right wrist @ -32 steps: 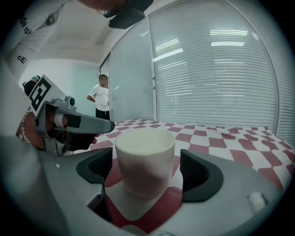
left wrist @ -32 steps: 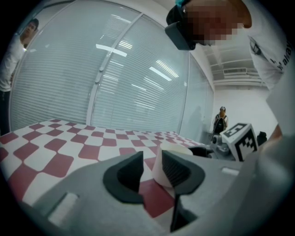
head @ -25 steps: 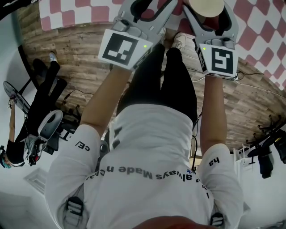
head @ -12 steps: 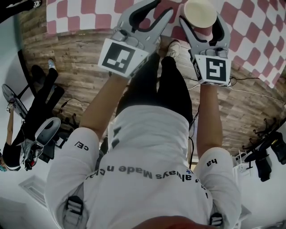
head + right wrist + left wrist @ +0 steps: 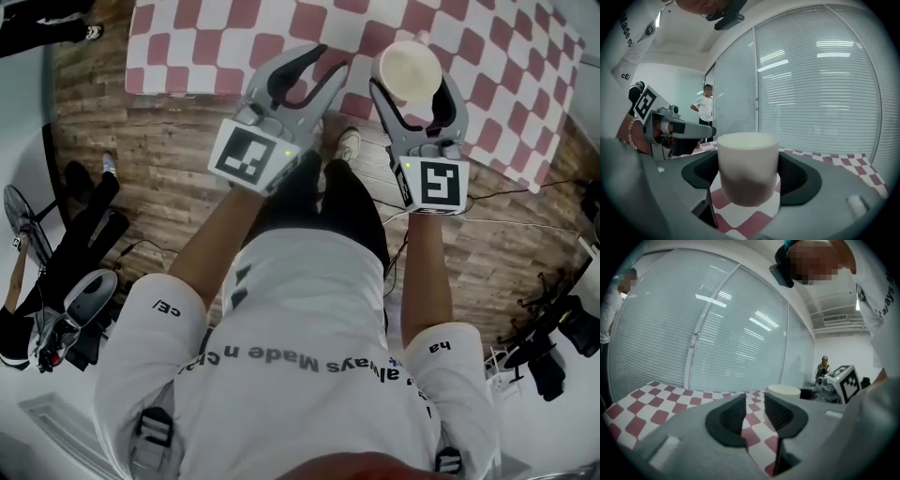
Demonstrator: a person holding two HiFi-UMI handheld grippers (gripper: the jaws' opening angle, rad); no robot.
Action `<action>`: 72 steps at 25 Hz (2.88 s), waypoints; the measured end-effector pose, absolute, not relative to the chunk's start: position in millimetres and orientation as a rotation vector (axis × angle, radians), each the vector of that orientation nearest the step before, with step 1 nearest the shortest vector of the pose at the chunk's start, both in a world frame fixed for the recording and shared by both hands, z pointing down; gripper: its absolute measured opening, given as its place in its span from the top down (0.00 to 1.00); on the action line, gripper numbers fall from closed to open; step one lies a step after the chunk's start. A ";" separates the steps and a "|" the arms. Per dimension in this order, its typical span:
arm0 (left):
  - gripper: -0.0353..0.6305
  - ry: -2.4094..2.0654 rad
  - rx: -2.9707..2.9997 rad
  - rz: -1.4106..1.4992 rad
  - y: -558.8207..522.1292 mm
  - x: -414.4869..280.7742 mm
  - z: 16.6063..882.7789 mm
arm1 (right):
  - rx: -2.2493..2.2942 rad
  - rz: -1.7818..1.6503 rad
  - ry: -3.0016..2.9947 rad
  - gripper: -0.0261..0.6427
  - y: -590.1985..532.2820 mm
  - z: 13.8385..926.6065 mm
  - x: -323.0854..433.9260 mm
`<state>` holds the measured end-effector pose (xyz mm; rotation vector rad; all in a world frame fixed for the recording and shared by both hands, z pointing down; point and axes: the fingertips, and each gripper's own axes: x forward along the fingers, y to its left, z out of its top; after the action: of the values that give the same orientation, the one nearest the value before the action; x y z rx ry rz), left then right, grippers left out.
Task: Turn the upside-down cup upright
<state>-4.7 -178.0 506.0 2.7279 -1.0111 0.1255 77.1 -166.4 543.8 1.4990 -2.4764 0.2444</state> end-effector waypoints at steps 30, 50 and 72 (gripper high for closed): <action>0.76 -0.999 2.824 -0.064 -142.3 -3.2 272.8 | 1.661 0.098 -2.591 0.37 -111.5 274.5 88.9; 0.76 -0.957 2.839 -0.076 -127.5 -6.4 270.1 | 1.812 1.816 -2.891 0.38 -114.7 301.7 132.5; 0.26 -0.461 3.087 0.013 -76.2 68.4 288.5 | 1.686 2.303 -2.822 0.38 -99.1 313.0 121.0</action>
<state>68.4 -76.2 288.5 3.0869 -0.4614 0.0126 121.0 -99.1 313.0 1.6858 -2.8222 2.3033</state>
